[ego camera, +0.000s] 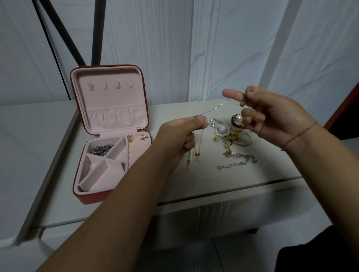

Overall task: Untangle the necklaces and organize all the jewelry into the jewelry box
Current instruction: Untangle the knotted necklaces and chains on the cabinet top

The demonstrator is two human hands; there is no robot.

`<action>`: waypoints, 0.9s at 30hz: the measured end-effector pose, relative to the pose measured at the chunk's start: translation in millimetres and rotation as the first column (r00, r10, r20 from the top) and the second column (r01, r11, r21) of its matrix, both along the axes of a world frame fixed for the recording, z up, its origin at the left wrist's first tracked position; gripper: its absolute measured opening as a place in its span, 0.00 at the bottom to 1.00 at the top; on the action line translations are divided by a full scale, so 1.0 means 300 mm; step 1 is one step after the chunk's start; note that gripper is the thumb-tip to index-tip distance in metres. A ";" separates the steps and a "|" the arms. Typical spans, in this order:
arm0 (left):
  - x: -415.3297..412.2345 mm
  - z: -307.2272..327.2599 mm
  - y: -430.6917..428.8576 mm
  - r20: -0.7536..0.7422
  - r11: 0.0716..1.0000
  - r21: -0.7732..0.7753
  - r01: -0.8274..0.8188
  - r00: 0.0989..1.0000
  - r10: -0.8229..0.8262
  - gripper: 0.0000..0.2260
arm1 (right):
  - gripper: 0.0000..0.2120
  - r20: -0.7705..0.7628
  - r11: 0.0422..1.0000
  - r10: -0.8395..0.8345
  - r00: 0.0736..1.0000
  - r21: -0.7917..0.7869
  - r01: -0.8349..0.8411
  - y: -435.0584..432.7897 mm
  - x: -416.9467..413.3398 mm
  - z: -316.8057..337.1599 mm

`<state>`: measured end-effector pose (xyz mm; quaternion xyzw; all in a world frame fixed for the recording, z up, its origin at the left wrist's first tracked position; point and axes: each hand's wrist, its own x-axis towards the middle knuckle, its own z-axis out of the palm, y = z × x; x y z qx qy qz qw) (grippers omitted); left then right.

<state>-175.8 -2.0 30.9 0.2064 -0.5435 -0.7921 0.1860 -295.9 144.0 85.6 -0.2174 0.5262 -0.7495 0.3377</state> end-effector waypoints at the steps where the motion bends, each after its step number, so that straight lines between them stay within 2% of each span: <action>1: 0.000 0.002 0.001 -0.007 1.000 0.003 0.000 1.000 0.000 0.07 | 0.10 0.002 1.000 -0.002 1.000 0.000 0.002 0.000 0.000 0.000; 7: -0.006 0.000 0.003 -0.017 0.998 0.008 -0.059 0.998 0.059 0.06 | 0.10 -0.002 1.000 0.006 1.000 0.005 -0.006 -0.001 0.002 -0.003; 18: -0.007 0.005 0.005 -0.065 0.999 0.029 -0.038 0.997 0.039 0.04 | 0.09 0.004 0.999 0.032 0.999 0.011 -0.032 -0.016 0.005 -0.017; 21: -0.007 0.008 0.003 -0.074 0.997 0.064 -0.032 0.997 0.037 0.04 | 0.09 0.003 0.998 0.047 0.999 0.049 -0.047 -0.024 0.009 -0.023; 27: -0.005 0.021 0.011 -0.087 0.993 0.062 0.100 0.992 -0.095 0.08 | 0.07 0.010 0.966 0.131 0.991 0.222 -0.130 -0.051 0.031 -0.051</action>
